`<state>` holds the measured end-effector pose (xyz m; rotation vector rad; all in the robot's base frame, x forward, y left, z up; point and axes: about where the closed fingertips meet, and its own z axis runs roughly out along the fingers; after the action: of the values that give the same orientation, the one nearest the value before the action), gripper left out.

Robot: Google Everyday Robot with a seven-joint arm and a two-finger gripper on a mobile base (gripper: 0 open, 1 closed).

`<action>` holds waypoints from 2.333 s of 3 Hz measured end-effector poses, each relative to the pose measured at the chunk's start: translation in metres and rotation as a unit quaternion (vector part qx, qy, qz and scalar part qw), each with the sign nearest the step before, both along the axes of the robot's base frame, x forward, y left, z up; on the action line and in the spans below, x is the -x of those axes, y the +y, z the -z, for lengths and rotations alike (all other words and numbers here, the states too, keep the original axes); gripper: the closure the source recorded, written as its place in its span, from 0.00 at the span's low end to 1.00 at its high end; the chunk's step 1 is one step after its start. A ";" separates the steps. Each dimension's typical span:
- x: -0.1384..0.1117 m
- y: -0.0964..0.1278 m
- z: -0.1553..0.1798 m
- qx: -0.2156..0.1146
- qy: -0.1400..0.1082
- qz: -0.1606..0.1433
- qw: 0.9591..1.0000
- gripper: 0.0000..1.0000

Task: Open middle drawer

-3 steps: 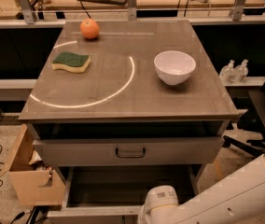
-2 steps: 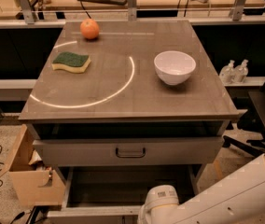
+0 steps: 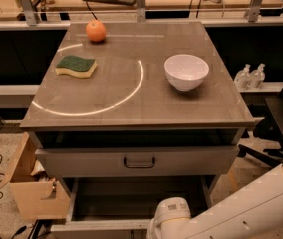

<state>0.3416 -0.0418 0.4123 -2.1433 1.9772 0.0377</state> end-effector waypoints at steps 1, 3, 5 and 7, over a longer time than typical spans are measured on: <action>-0.001 -0.001 -0.001 0.001 0.000 -0.002 1.000 1.00; -0.002 -0.003 -0.002 0.002 0.001 -0.004 1.000 1.00; -0.004 -0.004 -0.005 0.004 0.002 -0.007 1.000 1.00; -0.005 -0.006 -0.008 0.007 0.002 -0.008 1.000 1.00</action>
Offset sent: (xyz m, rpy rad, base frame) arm 0.0885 -0.1130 0.1700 -0.0642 0.0378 0.1577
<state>0.3466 -0.0480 0.4207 -2.1701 1.9672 0.0307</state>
